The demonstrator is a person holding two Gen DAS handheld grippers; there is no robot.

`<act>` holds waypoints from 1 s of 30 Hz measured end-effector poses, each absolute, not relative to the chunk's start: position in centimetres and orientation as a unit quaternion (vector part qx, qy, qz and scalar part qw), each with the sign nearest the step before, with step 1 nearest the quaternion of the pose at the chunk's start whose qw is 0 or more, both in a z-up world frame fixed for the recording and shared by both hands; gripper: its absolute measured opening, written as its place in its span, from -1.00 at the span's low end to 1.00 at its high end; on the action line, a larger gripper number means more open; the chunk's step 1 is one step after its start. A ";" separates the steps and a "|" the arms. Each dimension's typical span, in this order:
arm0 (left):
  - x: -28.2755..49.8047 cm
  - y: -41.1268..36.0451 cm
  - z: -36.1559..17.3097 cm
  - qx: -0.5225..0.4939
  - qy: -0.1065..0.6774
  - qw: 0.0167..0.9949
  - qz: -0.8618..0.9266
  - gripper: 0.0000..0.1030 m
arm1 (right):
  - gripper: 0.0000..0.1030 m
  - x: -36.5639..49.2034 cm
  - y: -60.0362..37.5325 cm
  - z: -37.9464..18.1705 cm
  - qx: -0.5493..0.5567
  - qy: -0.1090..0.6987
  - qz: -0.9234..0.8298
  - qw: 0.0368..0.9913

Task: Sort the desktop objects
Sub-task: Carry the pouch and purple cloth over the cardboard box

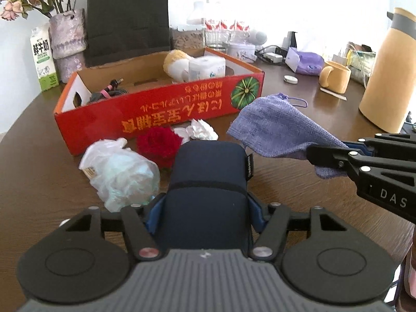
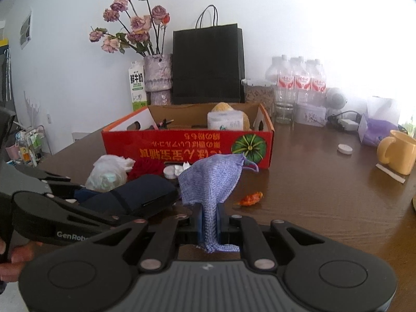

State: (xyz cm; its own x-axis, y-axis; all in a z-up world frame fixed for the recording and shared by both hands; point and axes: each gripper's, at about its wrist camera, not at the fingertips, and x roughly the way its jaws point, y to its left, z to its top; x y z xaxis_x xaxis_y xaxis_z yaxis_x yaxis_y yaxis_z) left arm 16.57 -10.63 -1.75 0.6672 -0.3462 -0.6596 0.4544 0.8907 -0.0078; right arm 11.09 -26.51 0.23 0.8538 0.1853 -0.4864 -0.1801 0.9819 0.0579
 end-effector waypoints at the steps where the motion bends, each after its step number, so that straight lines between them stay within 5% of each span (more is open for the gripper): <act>1: 16.5 -10.5 -1.5 0.077 0.340 0.911 -0.218 0.25 | -0.83 11.0 -26.4 0.4 0.005 0.251 0.095 0.963; 18: 16.6 -7.8 3.6 0.044 0.273 0.939 -0.206 0.25 | -0.83 11.8 -24.1 4.8 -0.002 0.202 0.102 0.974; 30: 23.7 -6.8 7.9 0.013 0.250 0.954 -0.163 0.25 | -0.83 18.5 -20.6 8.2 0.005 0.172 0.118 0.978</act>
